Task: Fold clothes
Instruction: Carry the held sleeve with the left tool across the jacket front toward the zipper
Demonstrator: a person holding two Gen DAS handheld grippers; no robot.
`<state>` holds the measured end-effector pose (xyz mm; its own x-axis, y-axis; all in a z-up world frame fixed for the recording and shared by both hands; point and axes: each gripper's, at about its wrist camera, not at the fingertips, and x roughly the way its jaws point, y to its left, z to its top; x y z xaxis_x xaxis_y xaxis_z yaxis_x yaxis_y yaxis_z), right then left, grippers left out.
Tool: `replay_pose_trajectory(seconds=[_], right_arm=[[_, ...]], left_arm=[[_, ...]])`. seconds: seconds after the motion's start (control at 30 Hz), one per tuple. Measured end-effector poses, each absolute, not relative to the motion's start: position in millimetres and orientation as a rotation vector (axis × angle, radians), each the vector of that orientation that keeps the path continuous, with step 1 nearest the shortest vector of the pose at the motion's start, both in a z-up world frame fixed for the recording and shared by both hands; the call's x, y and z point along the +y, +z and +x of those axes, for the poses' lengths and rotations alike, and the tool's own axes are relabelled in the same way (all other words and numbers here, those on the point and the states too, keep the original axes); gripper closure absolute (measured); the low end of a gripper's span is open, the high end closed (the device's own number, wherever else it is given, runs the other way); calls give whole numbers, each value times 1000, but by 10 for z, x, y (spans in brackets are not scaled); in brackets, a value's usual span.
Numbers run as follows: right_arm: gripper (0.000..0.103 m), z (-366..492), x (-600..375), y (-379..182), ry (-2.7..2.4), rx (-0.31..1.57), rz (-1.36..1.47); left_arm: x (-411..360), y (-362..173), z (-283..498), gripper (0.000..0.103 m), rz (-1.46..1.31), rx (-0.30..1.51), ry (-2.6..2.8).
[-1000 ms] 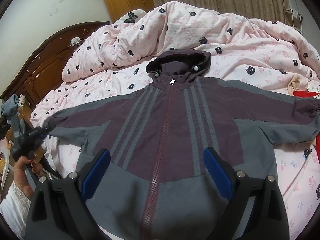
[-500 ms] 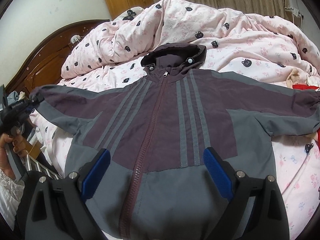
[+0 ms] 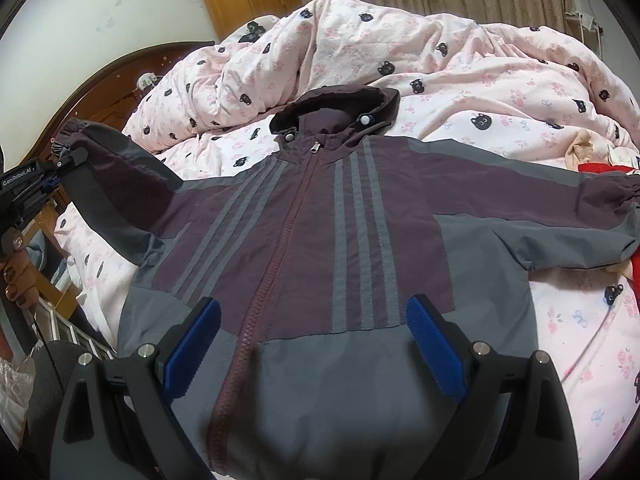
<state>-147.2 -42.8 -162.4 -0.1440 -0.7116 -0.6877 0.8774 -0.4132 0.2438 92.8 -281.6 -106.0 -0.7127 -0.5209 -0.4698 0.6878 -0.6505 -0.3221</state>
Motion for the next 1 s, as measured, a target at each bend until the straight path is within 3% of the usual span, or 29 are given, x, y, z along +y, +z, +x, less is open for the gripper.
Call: replay_pose_trajectory(seconds=[1.0], right_arm=[[7, -2081, -166, -1554, -1980, 133, 992]], left_arm=[[-2016, -1381, -150, 97, 743, 537, -2537]])
